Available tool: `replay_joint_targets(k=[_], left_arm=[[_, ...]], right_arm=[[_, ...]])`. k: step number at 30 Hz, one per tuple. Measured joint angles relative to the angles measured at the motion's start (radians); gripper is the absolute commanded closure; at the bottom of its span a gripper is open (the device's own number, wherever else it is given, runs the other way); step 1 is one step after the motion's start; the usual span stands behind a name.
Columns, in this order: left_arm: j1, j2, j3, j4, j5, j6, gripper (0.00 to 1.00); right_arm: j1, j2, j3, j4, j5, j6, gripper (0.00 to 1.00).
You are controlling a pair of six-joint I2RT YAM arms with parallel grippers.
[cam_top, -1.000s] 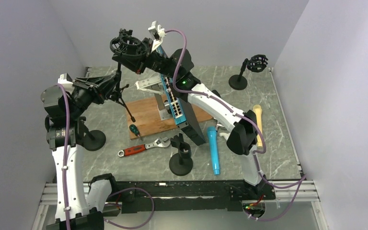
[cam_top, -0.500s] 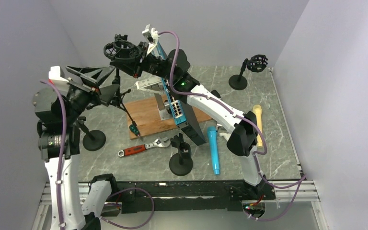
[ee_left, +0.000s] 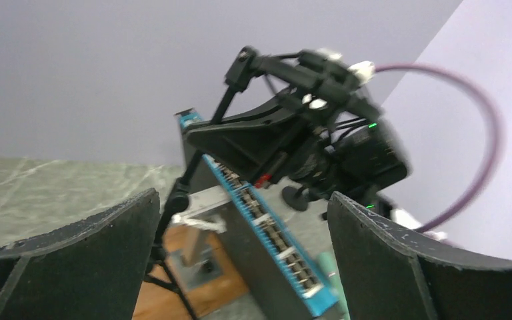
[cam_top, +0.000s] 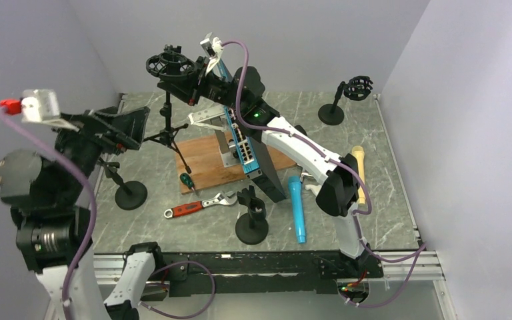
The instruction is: Remove the microphone from the stand
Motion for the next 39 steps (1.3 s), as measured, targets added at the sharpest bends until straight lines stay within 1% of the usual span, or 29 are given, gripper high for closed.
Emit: replay_joint_targets(k=[1, 4, 6, 9, 11, 15, 16, 19, 21, 26, 29, 35, 39], left_arm=[[-0.001, 0.026, 0.008, -0.009, 0.009, 0.055, 0.08], [-0.014, 0.093, 0.007, -0.055, 0.021, 0.144, 0.17], [-0.027, 0.152, 0.009, -0.089, 0.034, 0.185, 0.18], [-0.076, 0.232, 0.015, -0.137, 0.018, 0.235, 0.17], [-0.129, 0.275, 0.015, -0.168, -0.013, 0.26, 0.17], [-0.234, 0.313, 0.031, -0.223, -0.105, 0.291, 0.21], [-0.256, 0.314, 0.034, -0.229, -0.135, 0.295, 0.23], [-0.298, 0.306, 0.037, -0.235, -0.219, 0.304, 0.36], [-0.305, 0.296, 0.037, -0.235, -0.264, 0.304, 0.4], [-0.309, 0.286, 0.037, -0.235, -0.336, 0.298, 0.42], [-0.309, 0.297, 0.037, -0.235, -0.345, 0.291, 0.49], [-0.309, 0.314, 0.037, -0.232, -0.342, 0.272, 0.58], [-0.31, 0.318, 0.037, -0.227, -0.336, 0.259, 0.6]], right_arm=[[0.0, 0.0, 0.0, 0.0, 0.005, 0.002, 1.0], [0.0, 0.0, 0.002, -0.005, 0.011, 0.006, 1.0], [0.0, 0.0, 0.007, -0.012, 0.014, 0.008, 1.0], [0.0, 0.0, 0.014, -0.016, 0.015, 0.013, 1.0], [0.0, 0.0, 0.018, -0.016, 0.015, 0.018, 1.0], [0.0, 0.004, 0.031, -0.016, 0.014, 0.023, 1.0], [0.0, 0.006, 0.036, -0.016, 0.014, 0.025, 1.0], [0.0, 0.006, 0.04, -0.016, 0.014, 0.026, 1.0], [0.0, 0.006, 0.04, -0.016, 0.014, 0.026, 1.0], [0.0, 0.007, 0.04, -0.014, 0.014, 0.027, 1.0], [0.0, 0.007, 0.04, -0.012, 0.014, 0.03, 1.0], [0.0, 0.007, 0.04, -0.008, 0.014, 0.034, 1.0], [0.0, 0.008, 0.04, -0.008, 0.013, 0.034, 1.0]])
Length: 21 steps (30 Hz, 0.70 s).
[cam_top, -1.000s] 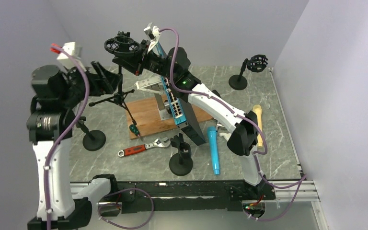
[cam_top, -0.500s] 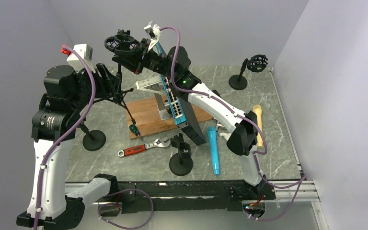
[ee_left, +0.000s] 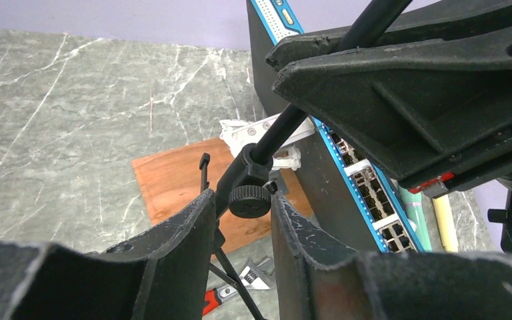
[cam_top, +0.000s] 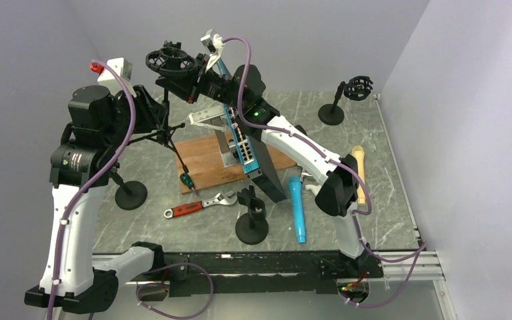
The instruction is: Remove the microphone from the stand
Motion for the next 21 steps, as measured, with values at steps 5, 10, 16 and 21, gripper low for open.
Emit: replay_joint_targets(k=[5, 10, 16, 21], left_arm=[[-0.004, 0.021, 0.0, 0.002, 0.012, -0.015, 0.67], [-0.004, 0.028, 0.0, 0.005, 0.014, -0.022, 0.98], [-0.005, 0.052, 0.048, -0.037, 0.011, -0.086, 1.0], [0.011, 0.052, 0.064, -0.055, 0.027, -0.274, 1.0]], right_arm=[[0.0, 0.003, 0.0, 0.0, 0.0, 0.0, 1.0], [0.0, 0.005, 0.0, 0.0, 0.0, -0.001, 1.0], [-0.002, 0.006, 0.0, 0.006, 0.001, 0.001, 1.0], [-0.004, 0.006, -0.001, 0.023, -0.002, 0.011, 1.0]])
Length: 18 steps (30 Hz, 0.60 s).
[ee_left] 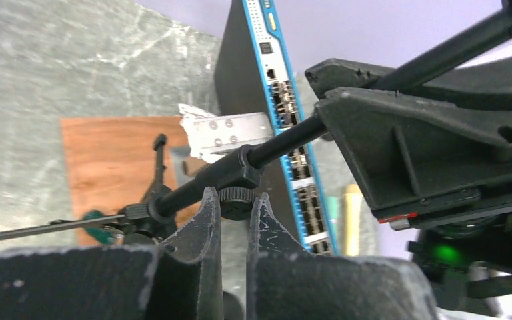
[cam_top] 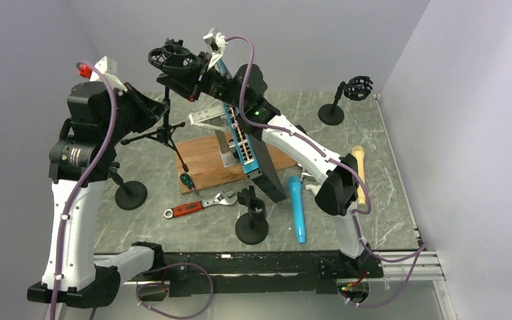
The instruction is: Remove the microphone from the stand
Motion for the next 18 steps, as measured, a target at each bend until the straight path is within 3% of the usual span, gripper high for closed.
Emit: replay_joint_targets(k=[10, 12, 14, 18], left_arm=[[0.08, -0.22, -0.276, 0.214, 0.055, -0.511, 0.97], [0.081, -0.235, -0.304, 0.246, 0.059, -0.573, 0.83], [0.082, -0.252, -0.347, 0.293, 0.068, -0.621, 0.58], [0.082, -0.298, -0.442, 0.37, 0.11, -0.705, 0.25]], right_arm=[[0.012, -0.008, -0.001, 0.054, -0.048, 0.026, 1.0], [0.011, -0.013, -0.006, 0.06, -0.051, 0.026, 1.0], [0.007, -0.02, -0.014, 0.061, -0.052, 0.021, 1.0], [0.005, -0.024, -0.034, 0.058, -0.048, 0.022, 1.0]])
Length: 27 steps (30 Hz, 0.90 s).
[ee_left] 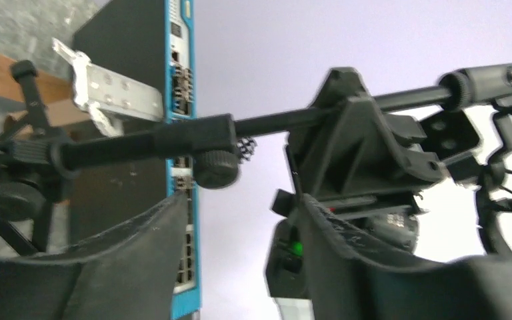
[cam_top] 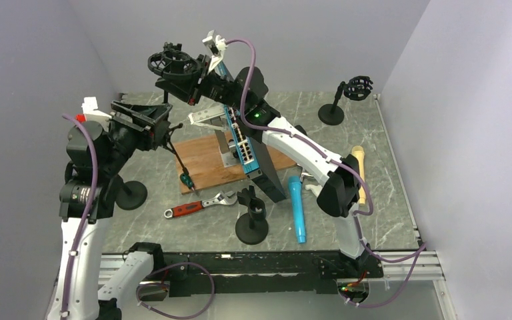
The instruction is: Remove the microphone from the stand
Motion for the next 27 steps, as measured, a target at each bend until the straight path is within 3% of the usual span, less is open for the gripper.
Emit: replay_joint_targets(k=[4, 12, 17, 22, 27], left_arm=[[-0.004, -0.032, -0.004, 0.014, 0.016, -0.004, 0.1], [-0.004, -0.18, 0.084, 0.027, -0.074, 0.24, 0.02], [-0.012, -0.264, 0.121, 0.175, 0.0, 0.362, 0.01], [-0.015, -0.153, 0.208, 0.301, 0.179, 0.235, 0.01], [-0.015, -0.027, 0.159, 0.427, 0.317, 0.015, 0.01]], right_arm=[[0.0, 0.0, -0.014, -0.015, 0.008, -0.004, 1.0], [0.0, 0.0, -0.014, -0.015, 0.008, -0.005, 1.0], [0.0, 0.005, -0.005, -0.015, 0.009, -0.002, 1.0], [0.0, 0.023, 0.021, -0.016, 0.017, -0.003, 1.0], [0.0, 0.031, 0.023, -0.018, 0.023, -0.004, 1.0]])
